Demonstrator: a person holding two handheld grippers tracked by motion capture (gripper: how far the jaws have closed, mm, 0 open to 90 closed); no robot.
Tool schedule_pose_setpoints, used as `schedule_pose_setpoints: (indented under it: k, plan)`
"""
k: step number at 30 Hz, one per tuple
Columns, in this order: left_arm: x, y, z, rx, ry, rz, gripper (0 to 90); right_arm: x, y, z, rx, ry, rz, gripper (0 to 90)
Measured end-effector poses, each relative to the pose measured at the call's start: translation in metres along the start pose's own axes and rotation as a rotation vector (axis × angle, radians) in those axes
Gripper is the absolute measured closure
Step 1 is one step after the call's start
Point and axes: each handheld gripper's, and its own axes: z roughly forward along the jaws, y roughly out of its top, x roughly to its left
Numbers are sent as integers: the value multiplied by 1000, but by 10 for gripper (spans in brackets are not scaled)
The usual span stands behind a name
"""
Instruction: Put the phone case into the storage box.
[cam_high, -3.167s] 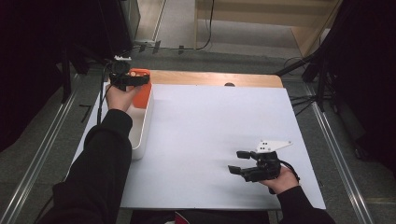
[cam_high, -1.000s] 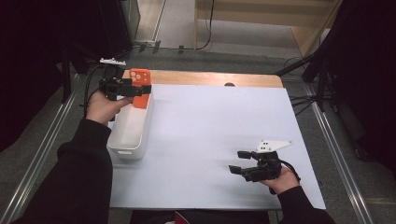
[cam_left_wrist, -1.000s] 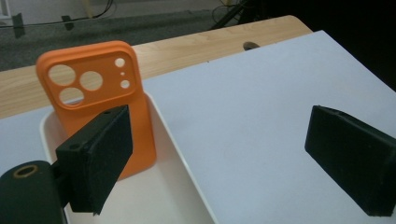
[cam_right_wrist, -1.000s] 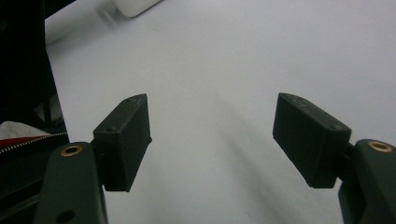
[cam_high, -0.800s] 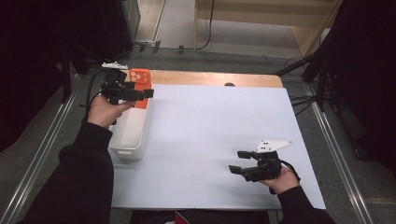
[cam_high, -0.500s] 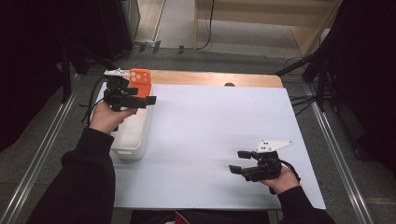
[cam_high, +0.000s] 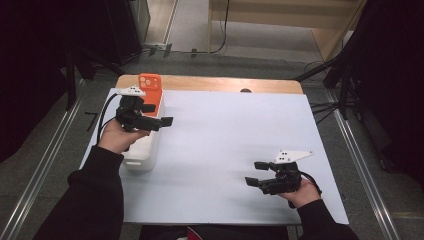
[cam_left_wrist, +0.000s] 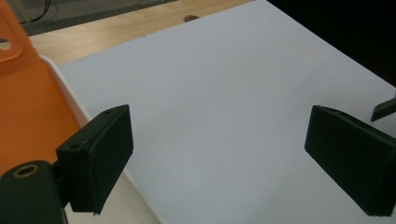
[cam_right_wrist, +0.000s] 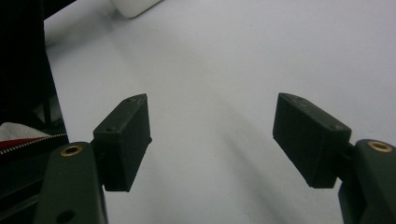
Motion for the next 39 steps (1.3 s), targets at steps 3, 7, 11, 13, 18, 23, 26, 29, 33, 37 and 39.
schedule_pose_setpoints:
  k: [3, 7, 11, 13, 18, 23, 26, 29, 33, 37, 39]
  plan:
    - [-5, -3, -1, -6, -9, 11, 78, 0, 0, 0, 0, 0, 1, 267]
    - [-12, -8, -2, -10, -26, 26, 78, 0, 0, 0, 1, 1, 1, 267]
    - [-19, -13, -1, -5, -33, 48, 78, 0, 0, 0, 3, 3, -1, 267]
    - [-23, -15, -1, -2, -35, 55, 78, 0, 0, 0, 4, 5, -2, 267]
    - [-30, -22, 0, 3, -51, 73, 78, 0, 0, 0, 2, 4, -1, 267]
    - [-36, -29, 1, 9, -66, 86, 78, 0, 0, 0, 2, 5, -2, 267]
    - [-38, -33, 0, 9, -71, 95, 78, 0, 0, 0, 3, 6, 1, 267]
    - [-42, -37, 0, 4, -77, 101, 79, 0, 0, 0, 3, 5, 3, 267]
    - [-47, -43, 1, 9, -78, 124, 96, 0, 0, 0, 3, 6, 5, 267]
    - [-51, -50, 1, 18, -74, 146, 131, 0, 0, 0, 8, 5, 1, 267]
    - [-52, -53, 2, 28, -76, 148, 131, 0, 0, 0, 8, 5, 1, 267]
